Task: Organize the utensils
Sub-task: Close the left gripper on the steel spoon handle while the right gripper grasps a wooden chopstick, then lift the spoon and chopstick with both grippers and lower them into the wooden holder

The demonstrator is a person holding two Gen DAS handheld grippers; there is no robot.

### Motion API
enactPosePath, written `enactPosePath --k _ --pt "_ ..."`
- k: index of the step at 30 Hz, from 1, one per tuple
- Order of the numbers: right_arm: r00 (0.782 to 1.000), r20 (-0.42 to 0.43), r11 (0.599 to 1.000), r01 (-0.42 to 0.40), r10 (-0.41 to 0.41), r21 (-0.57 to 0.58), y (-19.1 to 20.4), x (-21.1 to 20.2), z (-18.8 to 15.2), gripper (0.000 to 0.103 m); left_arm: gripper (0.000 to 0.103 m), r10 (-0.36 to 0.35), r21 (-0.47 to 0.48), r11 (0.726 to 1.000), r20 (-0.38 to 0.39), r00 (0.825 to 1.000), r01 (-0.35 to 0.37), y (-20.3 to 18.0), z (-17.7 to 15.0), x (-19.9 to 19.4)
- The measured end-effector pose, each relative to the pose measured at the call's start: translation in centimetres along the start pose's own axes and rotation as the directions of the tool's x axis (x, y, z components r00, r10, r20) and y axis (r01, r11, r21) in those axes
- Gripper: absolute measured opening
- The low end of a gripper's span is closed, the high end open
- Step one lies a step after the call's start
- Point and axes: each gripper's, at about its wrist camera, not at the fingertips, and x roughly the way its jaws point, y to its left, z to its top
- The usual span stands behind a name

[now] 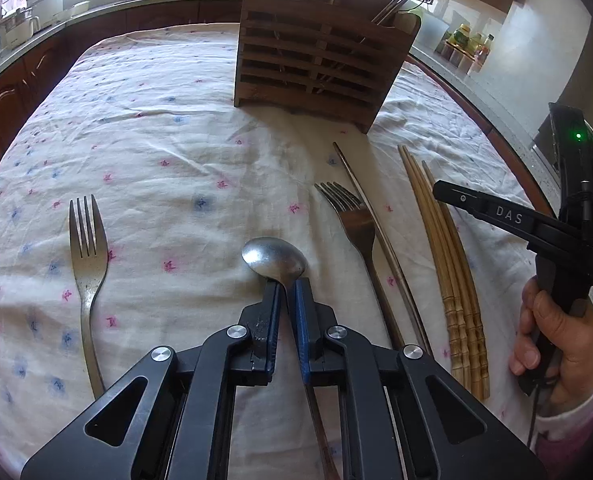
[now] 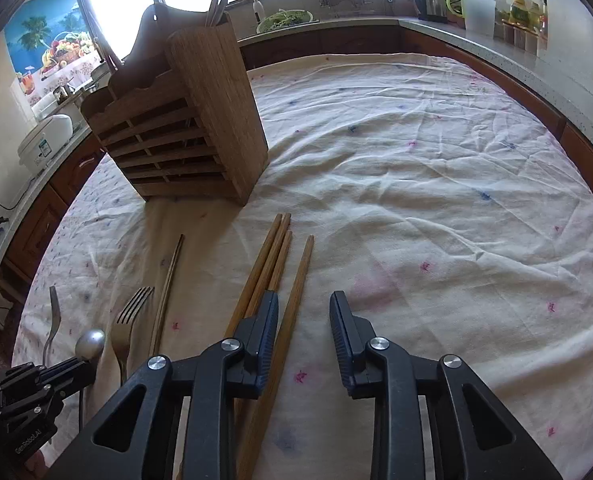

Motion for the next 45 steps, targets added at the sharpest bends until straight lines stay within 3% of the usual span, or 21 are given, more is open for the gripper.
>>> enactPosePath --k 7,9,17,23,37,45 --pt "0.996 0.0 0.99 0.092 -0.092 -0.103 1.7 1.5 1.1 0.023 0.006 0.003 0.008 1.0 0.013 1.0 -0.003 -0.2 0.9 0.7" --pt "0.995 0.003 0.988 0.096 -0.096 -0.118 2.0 1.5 1.1 0.009 0.006 -0.004 0.0 1.0 0.014 1.0 0.004 -0.1 1.0 0.7" --pt "0.998 0.039 0.998 -0.056 0.055 0.016 0.4 -1.3 0.5 0.005 0.004 -0.044 -0.029 0.999 0.043 0.998 0.046 0.7 0.7 -0.8" --pt "0.988 0.106 0.992 -0.116 0.111 0.042 0.4 -5.2 0.2 0.005 0.004 -0.07 -0.045 0.996 0.103 0.992 0.075 1.0 0.8 -3.5" --pt "0.93 0.303 0.972 -0.23 0.208 0.039 0.5 -14.7 1.2 0.005 0.002 -0.105 -0.023 0.993 0.273 0.956 0.116 0.6 2.0 -11.0" --pt "0.897 0.384 0.97 -0.241 0.219 0.01 1.1 -17.1 3.1 0.005 0.002 -0.1 -0.011 0.994 0.314 0.944 0.109 0.6 3.0 -12.3"
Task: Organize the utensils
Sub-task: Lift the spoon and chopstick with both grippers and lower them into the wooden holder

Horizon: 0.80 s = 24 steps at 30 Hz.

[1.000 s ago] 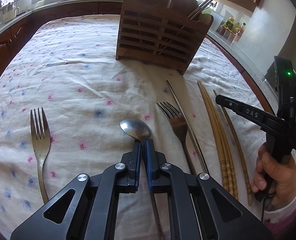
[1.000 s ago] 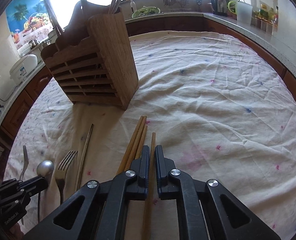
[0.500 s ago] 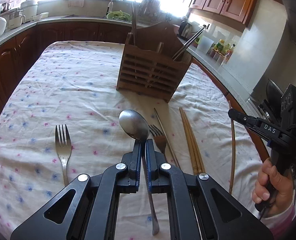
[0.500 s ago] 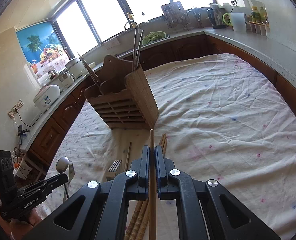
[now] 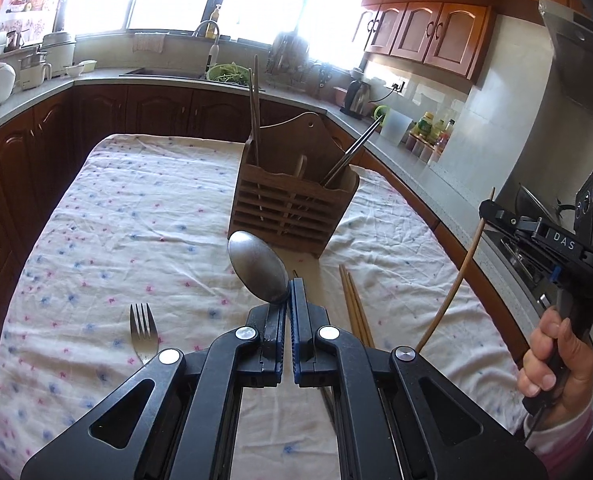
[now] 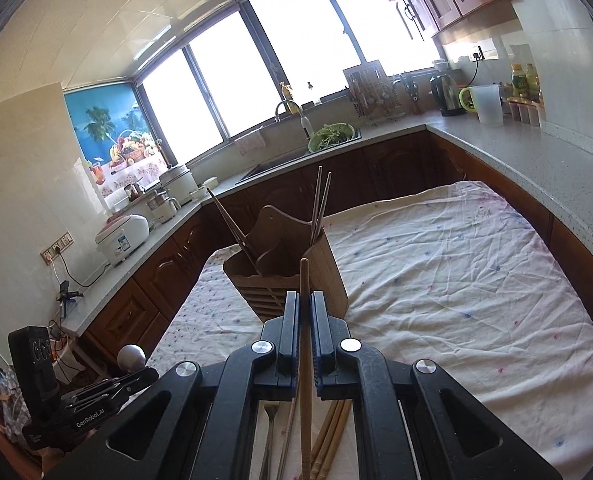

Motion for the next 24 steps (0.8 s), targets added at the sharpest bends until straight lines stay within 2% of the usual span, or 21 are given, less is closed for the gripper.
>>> enactPosePath --k 11,24 --pt "0.998 0.062 1.0 -0.025 0.025 -0.004 0.9 0.8 2.5 0.005 0.002 0.012 0.018 1.0 0.064 0.998 -0.013 0.4 3.2 -0.4" --pt "0.98 0.196 0.999 -0.028 0.033 -0.03 2.7 3.0 8.8 0.005 0.002 0.043 0.074 0.995 0.208 0.977 -0.06 0.0 11.2 0.7"
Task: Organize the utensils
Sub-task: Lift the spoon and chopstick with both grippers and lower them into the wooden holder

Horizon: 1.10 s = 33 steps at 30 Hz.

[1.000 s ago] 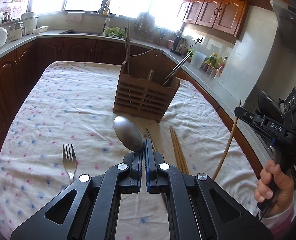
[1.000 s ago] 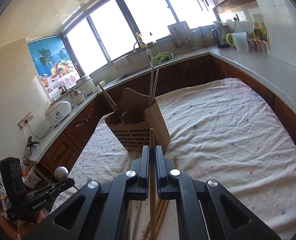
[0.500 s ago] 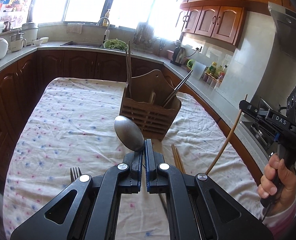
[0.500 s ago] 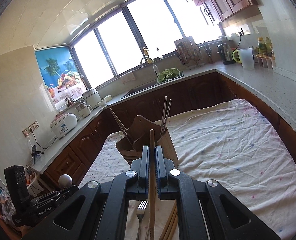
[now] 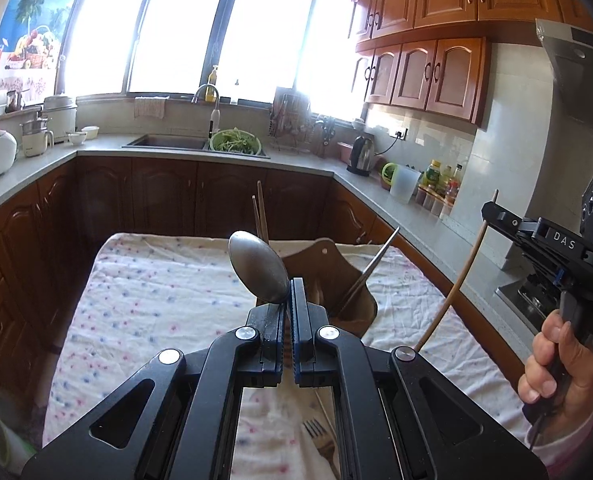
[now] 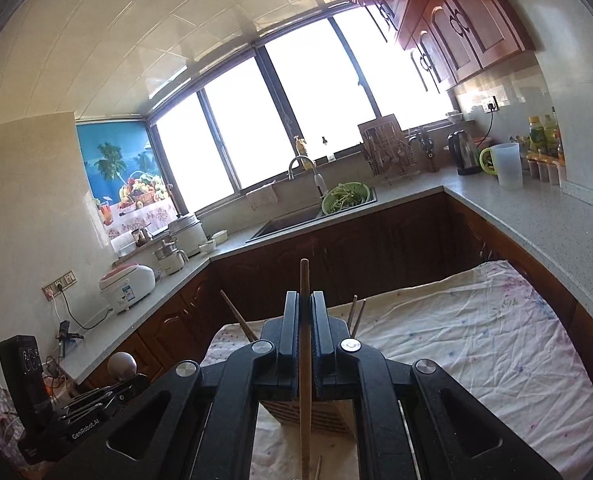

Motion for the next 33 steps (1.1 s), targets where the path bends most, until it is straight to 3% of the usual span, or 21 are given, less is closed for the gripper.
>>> enactPosePath --k 8,15,28,33 --pt "0.992 0.121 1.0 0.016 -0.019 0.021 -0.3 2.1 3.0 0.005 0.002 0.039 0.002 0.999 0.065 0.997 -0.039 0.5 4.0 3.8" --pt "0.987 0.149 0.998 0.059 -0.06 0.014 -1.4 5.3 2.3 0.005 0.002 0.07 -0.007 0.998 0.053 0.996 -0.07 1.0 4.2 8.4" --pt "0.996 -0.025 0.996 0.082 -0.081 0.037 -3.8 10.0 -4.6 0.005 0.002 0.109 0.013 0.994 -0.083 0.991 -0.108 0.5 -0.6 13.6" --pt "0.996 -0.038 0.996 0.086 -0.085 0.018 -3.6 9.7 -4.8 0.006 0.002 0.113 0.017 0.994 -0.134 0.985 -0.112 0.6 -2.1 14.8"
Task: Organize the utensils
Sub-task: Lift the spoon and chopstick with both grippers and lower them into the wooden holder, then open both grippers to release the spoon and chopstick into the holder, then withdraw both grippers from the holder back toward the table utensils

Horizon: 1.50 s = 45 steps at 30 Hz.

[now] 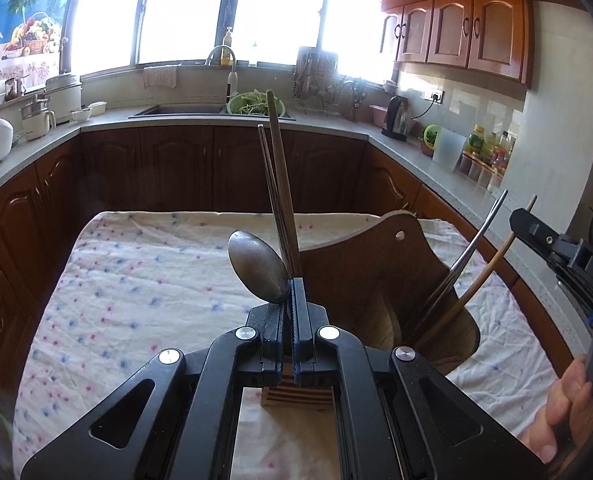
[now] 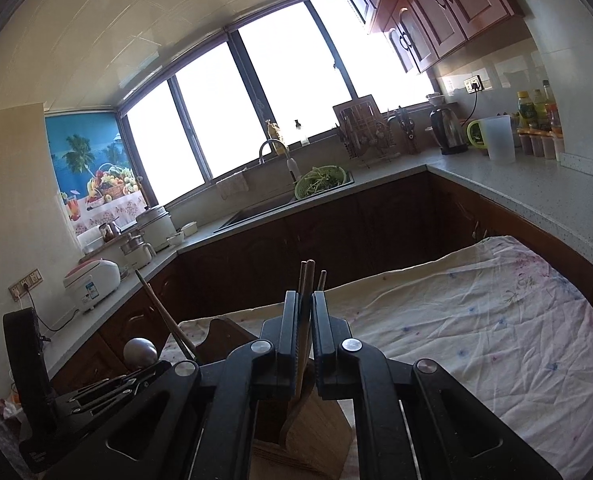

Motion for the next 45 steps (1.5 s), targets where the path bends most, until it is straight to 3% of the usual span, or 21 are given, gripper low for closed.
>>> enactPosePath --k 11,14,16,18,20,24,29,38,45 --pt "1.0 -0.021 1.0 0.002 -0.002 -0.007 0.2 0.2 0.3 0.009 0.002 0.01 0.009 1.0 -0.008 1.0 -0.01 -0.2 0.1 0.0" --pt "1.0 -0.025 1.0 -0.006 0.006 0.001 0.2 0.1 0.3 0.012 0.015 0.01 0.005 1.0 -0.015 1.0 -0.01 -0.2 0.2 -0.4" --pt "1.0 -0.027 1.0 -0.015 0.015 0.007 0.0 -0.1 0.4 0.023 0.049 0.017 0.005 1.0 -0.006 1.0 -0.017 -0.2 0.2 -0.9" --pt "0.999 -0.011 0.999 -0.035 0.035 0.022 -0.2 -0.8 0.6 0.054 0.06 0.021 0.014 1.0 0.019 1.0 -0.021 -0.4 0.2 -1.9" --pt "0.999 0.009 0.999 -0.045 0.045 0.031 -0.3 -1.7 0.7 0.062 0.067 0.033 0.027 0.999 0.025 0.999 -0.034 -0.6 0.1 -2.7" --pt "0.997 0.037 0.996 -0.069 0.067 0.055 -0.7 -3.8 1.0 0.098 0.083 0.048 0.034 0.998 0.033 0.998 -0.049 -0.4 -0.7 -4.5" --pt "0.997 0.044 0.995 -0.071 0.068 0.063 -1.4 -6.7 0.3 0.103 0.089 0.062 -0.003 0.998 0.009 0.998 -0.062 0.7 -2.7 -6.6" --pt "0.998 -0.047 0.995 -0.037 0.041 0.088 -3.1 -9.9 -3.8 0.103 0.089 0.035 -0.059 0.997 -0.061 0.998 -0.039 1.2 -7.4 -9.0" --pt "0.994 -0.111 0.995 0.01 0.001 0.1 -4.6 -11.5 -6.9 0.103 0.089 0.013 -0.042 0.999 -0.11 0.994 -0.017 0.0 -10.0 -9.4"
